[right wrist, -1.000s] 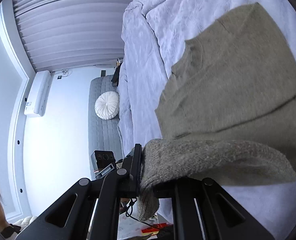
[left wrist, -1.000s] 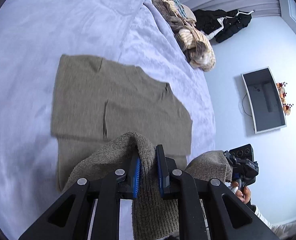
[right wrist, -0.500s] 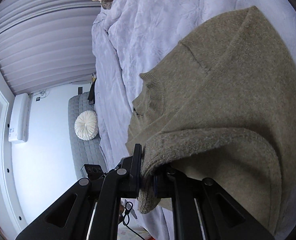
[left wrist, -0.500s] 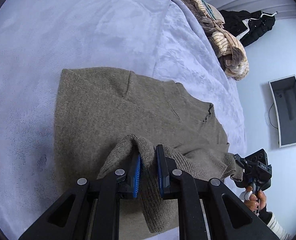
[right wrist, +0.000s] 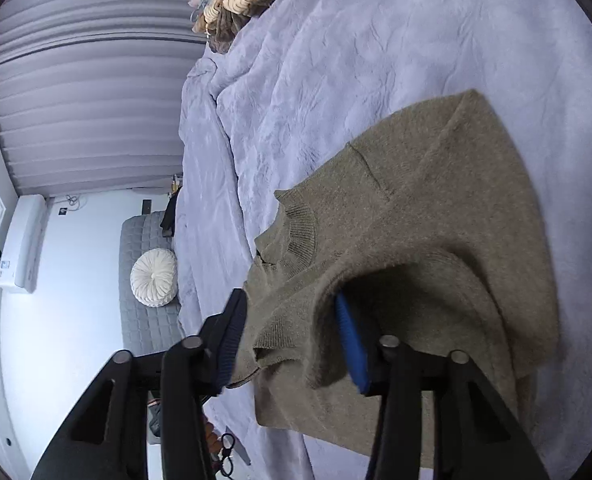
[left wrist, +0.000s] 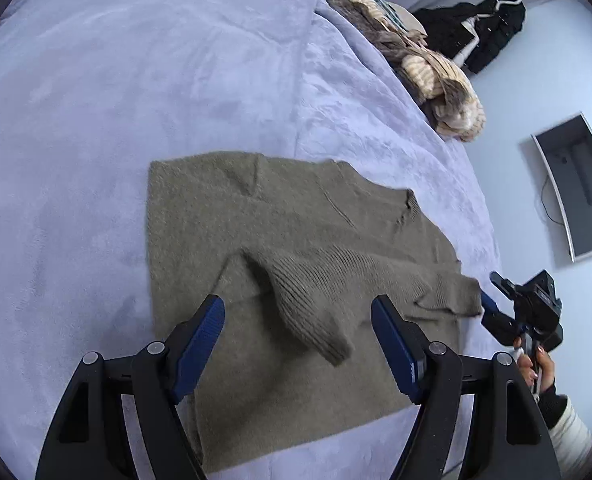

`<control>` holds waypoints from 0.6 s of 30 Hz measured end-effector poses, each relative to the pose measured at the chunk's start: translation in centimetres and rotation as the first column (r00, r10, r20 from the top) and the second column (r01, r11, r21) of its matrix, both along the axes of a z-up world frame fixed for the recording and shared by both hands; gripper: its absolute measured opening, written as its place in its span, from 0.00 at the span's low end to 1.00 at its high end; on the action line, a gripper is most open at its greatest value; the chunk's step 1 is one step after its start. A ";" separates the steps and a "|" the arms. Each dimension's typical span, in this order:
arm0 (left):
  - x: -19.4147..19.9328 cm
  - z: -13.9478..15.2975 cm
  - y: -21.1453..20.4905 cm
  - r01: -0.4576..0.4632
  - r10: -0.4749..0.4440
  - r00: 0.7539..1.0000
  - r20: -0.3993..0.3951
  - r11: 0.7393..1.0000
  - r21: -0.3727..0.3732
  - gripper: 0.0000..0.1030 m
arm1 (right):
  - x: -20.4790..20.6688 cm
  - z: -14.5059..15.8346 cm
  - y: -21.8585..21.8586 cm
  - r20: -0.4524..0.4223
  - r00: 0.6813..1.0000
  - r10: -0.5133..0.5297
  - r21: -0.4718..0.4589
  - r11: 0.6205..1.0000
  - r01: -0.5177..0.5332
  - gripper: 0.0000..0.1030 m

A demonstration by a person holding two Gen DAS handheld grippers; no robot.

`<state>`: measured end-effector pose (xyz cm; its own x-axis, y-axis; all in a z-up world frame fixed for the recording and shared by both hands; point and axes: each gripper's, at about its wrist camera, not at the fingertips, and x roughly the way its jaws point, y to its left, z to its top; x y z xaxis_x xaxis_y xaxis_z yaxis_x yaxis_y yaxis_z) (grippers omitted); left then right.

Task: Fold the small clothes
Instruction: 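Fold the held hem over toward the collar and open both grippers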

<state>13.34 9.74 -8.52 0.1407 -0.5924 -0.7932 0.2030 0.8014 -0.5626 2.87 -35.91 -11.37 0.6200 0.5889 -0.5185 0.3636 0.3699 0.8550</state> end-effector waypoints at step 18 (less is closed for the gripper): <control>4.4 -3.0 -8.4 -0.039 0.021 0.994 0.103 0.985 0.167 0.74 | 5.5 -3.9 2.4 -0.074 0.997 0.008 -0.008 1.000 -0.009 0.20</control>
